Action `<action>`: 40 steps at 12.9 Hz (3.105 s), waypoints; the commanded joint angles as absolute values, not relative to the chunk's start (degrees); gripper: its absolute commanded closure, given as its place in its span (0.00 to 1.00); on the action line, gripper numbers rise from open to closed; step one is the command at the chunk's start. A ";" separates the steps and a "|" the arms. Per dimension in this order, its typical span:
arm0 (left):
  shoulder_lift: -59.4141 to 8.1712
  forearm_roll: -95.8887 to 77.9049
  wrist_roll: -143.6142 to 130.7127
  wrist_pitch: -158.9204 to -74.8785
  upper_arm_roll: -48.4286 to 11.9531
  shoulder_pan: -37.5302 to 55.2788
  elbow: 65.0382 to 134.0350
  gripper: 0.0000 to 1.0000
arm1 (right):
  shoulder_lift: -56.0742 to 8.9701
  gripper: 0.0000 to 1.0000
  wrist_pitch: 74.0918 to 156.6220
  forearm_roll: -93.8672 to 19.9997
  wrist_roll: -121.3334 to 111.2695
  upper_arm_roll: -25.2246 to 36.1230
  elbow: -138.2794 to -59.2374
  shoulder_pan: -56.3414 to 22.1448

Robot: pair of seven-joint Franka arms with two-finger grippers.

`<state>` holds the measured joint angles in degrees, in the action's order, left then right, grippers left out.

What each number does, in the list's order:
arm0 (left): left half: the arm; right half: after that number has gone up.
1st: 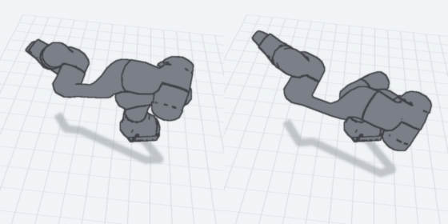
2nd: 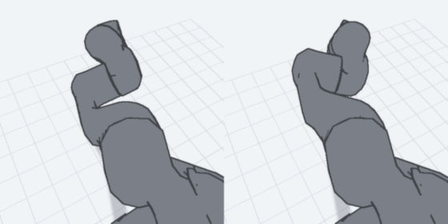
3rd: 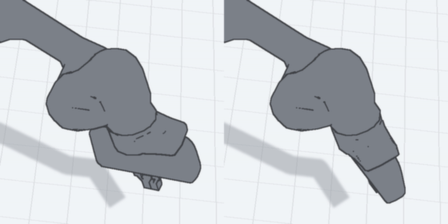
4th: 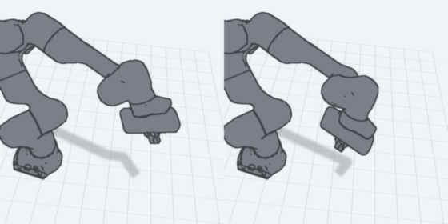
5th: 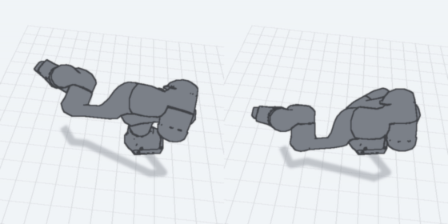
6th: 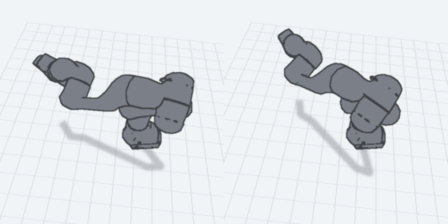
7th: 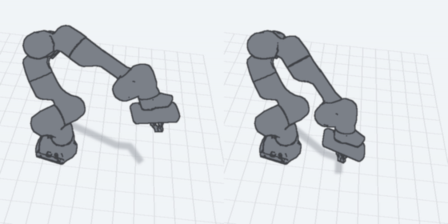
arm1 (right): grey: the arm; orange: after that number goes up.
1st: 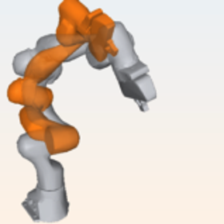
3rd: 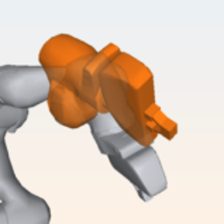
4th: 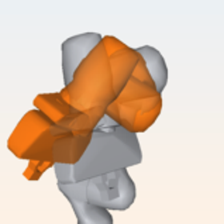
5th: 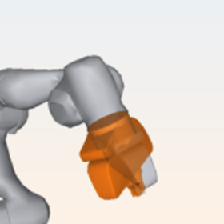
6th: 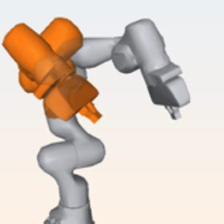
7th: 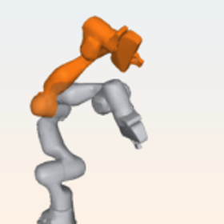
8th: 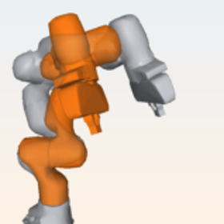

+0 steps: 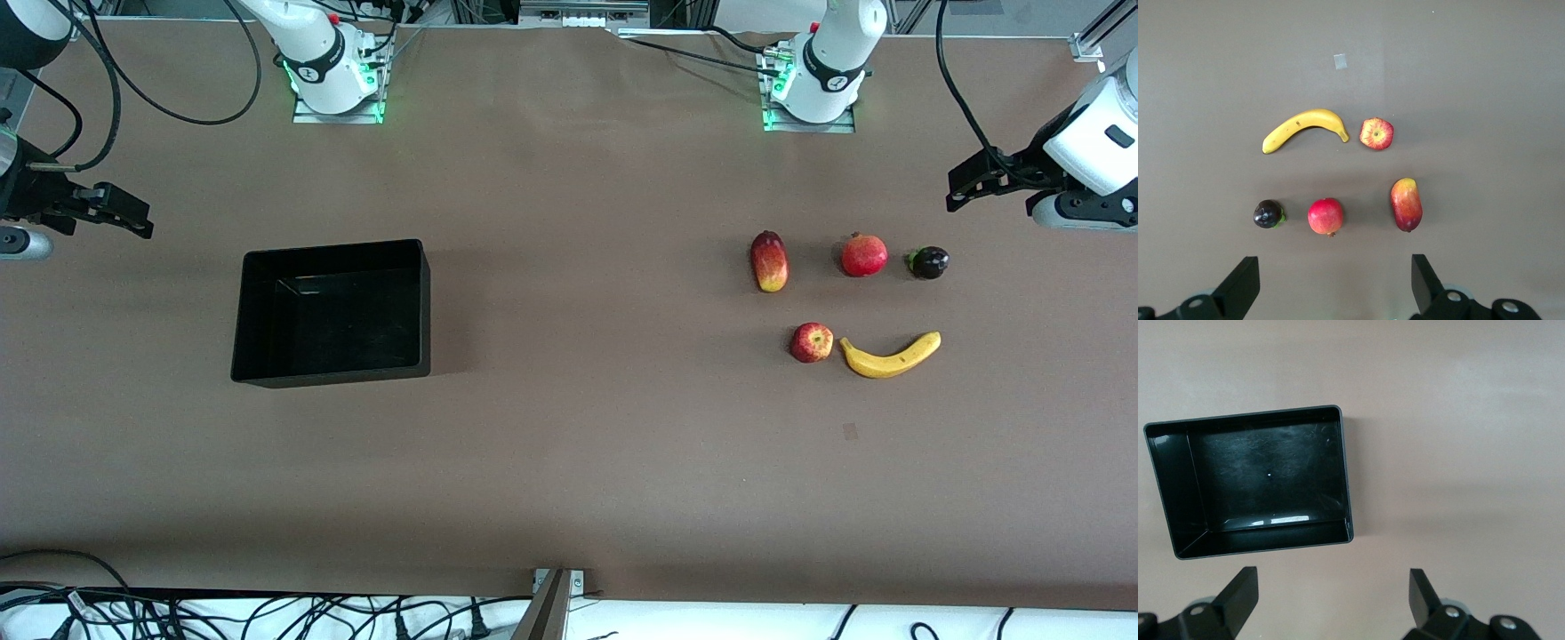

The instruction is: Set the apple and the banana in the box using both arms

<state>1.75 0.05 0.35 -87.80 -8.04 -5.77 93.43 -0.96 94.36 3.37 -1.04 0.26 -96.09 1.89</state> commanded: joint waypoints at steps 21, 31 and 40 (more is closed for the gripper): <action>0.97 0.00 -0.18 -87.36 -8.17 -5.80 91.85 0.00 | -13.34 0.00 130.68 1.16 -5.80 5.62 -125.33 2.99; 0.97 0.00 -0.18 -87.36 -8.17 -5.80 91.85 0.00 | -18.19 1.00 137.46 -2.55 -6.59 2.20 -123.23 2.64; 0.97 0.00 -0.18 -87.36 -8.17 -5.80 91.85 0.00 | -17.67 1.00 107.94 -10.80 -1.08 -2.37 -99.59 -2.53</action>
<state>1.74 0.05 0.35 -87.81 -8.04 -5.77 93.40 -17.88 111.66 -8.32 -4.16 -2.07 -103.02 0.31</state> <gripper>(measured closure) 0.000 0.952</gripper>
